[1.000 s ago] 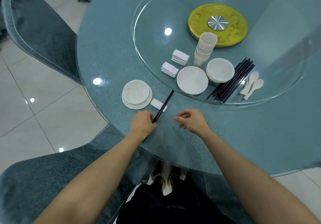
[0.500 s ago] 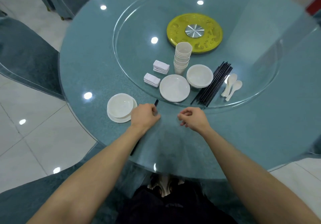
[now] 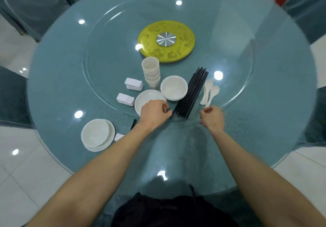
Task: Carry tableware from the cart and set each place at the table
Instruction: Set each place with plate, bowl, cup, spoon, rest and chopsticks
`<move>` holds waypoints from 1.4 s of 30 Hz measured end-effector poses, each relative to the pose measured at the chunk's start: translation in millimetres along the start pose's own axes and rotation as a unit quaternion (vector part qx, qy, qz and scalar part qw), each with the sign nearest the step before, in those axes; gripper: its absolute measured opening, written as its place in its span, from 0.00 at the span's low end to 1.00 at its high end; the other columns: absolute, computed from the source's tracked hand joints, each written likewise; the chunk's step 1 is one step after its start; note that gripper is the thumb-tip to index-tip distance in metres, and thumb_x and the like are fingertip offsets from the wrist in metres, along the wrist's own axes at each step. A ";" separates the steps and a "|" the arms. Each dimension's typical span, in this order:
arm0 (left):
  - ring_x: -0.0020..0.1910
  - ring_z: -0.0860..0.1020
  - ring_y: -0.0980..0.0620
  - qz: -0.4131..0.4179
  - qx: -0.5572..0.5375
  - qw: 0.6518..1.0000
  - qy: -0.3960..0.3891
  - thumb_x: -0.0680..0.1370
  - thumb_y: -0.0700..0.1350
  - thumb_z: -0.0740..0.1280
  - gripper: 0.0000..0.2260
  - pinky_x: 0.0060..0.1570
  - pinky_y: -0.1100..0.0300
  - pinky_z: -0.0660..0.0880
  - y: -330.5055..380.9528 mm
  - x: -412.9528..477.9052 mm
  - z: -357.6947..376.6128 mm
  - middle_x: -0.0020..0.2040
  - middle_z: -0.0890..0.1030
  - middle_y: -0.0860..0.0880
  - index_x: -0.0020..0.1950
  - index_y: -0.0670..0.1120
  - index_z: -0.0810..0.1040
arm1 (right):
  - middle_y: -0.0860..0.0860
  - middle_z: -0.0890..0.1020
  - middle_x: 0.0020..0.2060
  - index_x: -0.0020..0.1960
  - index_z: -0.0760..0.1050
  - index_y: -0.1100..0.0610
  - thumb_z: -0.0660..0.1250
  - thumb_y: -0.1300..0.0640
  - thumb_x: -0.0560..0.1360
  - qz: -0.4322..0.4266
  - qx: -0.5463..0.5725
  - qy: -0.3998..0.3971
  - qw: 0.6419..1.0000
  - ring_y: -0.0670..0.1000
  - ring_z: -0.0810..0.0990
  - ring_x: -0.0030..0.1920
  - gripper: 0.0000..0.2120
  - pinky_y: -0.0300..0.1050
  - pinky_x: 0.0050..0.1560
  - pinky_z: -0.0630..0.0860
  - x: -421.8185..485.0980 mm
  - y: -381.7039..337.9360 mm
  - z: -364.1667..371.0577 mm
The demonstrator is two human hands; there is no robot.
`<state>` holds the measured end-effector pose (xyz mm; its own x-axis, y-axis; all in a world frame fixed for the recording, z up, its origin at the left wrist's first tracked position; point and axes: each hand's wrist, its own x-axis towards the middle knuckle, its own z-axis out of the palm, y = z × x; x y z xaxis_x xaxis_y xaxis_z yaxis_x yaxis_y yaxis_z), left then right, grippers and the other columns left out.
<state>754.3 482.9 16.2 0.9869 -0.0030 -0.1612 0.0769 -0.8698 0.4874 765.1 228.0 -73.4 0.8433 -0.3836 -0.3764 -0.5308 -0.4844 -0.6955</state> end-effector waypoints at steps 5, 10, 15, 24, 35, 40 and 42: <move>0.41 0.82 0.53 0.002 0.005 1.000 -0.008 0.74 0.56 0.74 0.07 0.45 0.55 0.78 13.0 19.5 6.7 0.39 0.84 0.58 0.46 0.54 0.84 | 0.50 0.85 0.41 0.46 0.75 0.49 0.70 0.37 0.67 0.026 -0.034 0.042 0.998 0.58 0.86 0.42 0.18 0.58 0.49 0.84 18.7 -3.2 -12.2; 0.42 0.82 0.54 0.001 0.013 1.000 -0.011 0.74 0.56 0.74 0.07 0.44 0.56 0.78 18.2 32.1 10.8 0.40 0.85 0.58 0.47 0.54 0.85 | 0.52 0.84 0.33 0.46 0.78 0.53 0.73 0.38 0.73 0.027 -0.056 0.027 0.998 0.56 0.86 0.43 0.18 0.56 0.50 0.83 27.1 -8.9 -15.3; 0.40 0.82 0.54 0.001 0.017 1.000 -0.016 0.75 0.56 0.74 0.07 0.43 0.56 0.78 19.7 38.2 13.3 0.39 0.85 0.58 0.46 0.54 0.85 | 0.50 0.85 0.35 0.41 0.78 0.50 0.73 0.42 0.75 0.013 -0.052 0.020 0.998 0.55 0.86 0.40 0.13 0.55 0.48 0.84 32.5 -8.0 -14.4; 0.40 0.81 0.54 0.004 0.025 1.000 -0.018 0.75 0.55 0.73 0.06 0.39 0.58 0.73 19.3 34.6 16.0 0.39 0.84 0.57 0.48 0.54 0.85 | 0.47 0.85 0.32 0.45 0.86 0.51 0.65 0.44 0.80 0.010 -0.031 0.101 0.994 0.52 0.84 0.33 0.16 0.51 0.41 0.84 22.4 -12.5 -25.8; 0.34 0.83 0.57 -0.019 -0.154 0.988 -0.020 0.78 0.50 0.73 0.05 0.41 0.60 0.79 20.7 21.4 12.0 0.34 0.85 0.57 0.43 0.54 0.87 | 0.48 0.86 0.40 0.50 0.84 0.53 0.64 0.42 0.83 -0.102 -0.001 0.153 0.983 0.51 0.82 0.40 0.16 0.48 0.43 0.79 -17.1 -31.8 -34.8; 0.31 0.82 0.52 -0.065 -0.313 0.947 -0.025 0.80 0.47 0.74 0.05 0.28 0.62 0.74 20.9 11.2 3.3 0.39 0.88 0.50 0.47 0.47 0.88 | 0.43 0.81 0.33 0.46 0.83 0.51 0.69 0.44 0.82 -0.208 0.026 0.075 0.975 0.45 0.79 0.35 0.13 0.47 0.39 0.76 -53.2 -46.5 -10.2; 0.32 0.81 0.52 -0.087 -0.363 0.927 -0.030 0.80 0.48 0.75 0.06 0.29 0.59 0.74 13.5 5.9 -0.5 0.41 0.88 0.50 0.48 0.47 0.88 | 0.41 0.79 0.31 0.45 0.82 0.51 0.70 0.47 0.82 -0.249 0.014 0.048 0.967 0.42 0.78 0.35 0.11 0.37 0.36 0.71 -72.8 -54.0 2.5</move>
<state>761.3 471.5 22.2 0.9426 0.0592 -0.3287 0.3309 -0.2992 0.8950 732.5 284.1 -10.0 0.9813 -0.1803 0.0678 -0.0567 -0.6069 -0.7928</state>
